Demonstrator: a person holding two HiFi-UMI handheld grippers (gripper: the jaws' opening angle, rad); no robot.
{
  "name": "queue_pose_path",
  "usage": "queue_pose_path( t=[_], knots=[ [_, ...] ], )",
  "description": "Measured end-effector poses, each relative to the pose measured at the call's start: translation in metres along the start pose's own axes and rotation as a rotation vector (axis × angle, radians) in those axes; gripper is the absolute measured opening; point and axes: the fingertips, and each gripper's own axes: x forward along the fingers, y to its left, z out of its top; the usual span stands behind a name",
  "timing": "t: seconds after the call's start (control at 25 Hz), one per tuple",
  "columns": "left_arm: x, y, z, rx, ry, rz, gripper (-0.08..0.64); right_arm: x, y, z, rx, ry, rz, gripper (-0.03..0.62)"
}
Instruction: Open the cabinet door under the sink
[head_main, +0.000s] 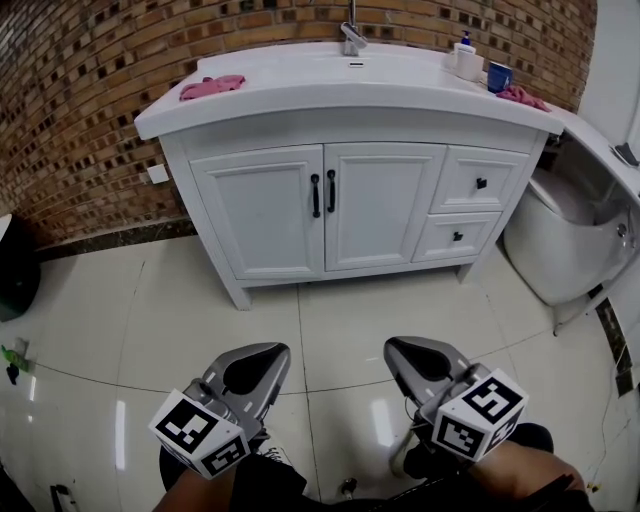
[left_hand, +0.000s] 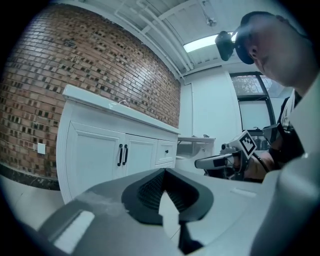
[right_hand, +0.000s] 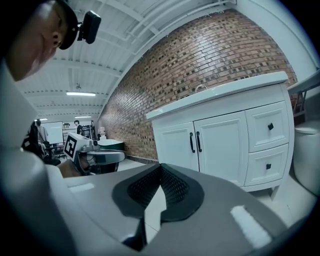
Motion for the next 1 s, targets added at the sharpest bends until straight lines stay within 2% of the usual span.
queue_pose_path(
  t=[0.28, 0.44, 0.64, 0.88, 1.0],
  knots=[
    [0.023, 0.008, 0.002, -0.028, 0.005, -0.011, 0.006, 0.019, -0.024, 0.016, -0.068, -0.010, -0.069, 0.008],
    [0.043, 0.018, 0.021, 0.025, -0.037, -0.016, 0.006, 0.035, -0.047, 0.037, -0.173, -0.053, -0.125, 0.008],
    [0.062, 0.025, 0.018, 0.014, -0.035, -0.037, 0.006, 0.061, -0.066, 0.051, -0.276, -0.070, -0.134, 0.008],
    [0.079, 0.050, 0.029, -0.010, -0.044, 0.005, 0.006, 0.111, -0.098, 0.068, -0.320, -0.097, -0.159, 0.015],
    [0.084, 0.064, 0.034, 0.010, -0.041, 0.049, 0.006, 0.139, -0.116, 0.076, -0.290, -0.101, -0.157, 0.040]
  ],
)
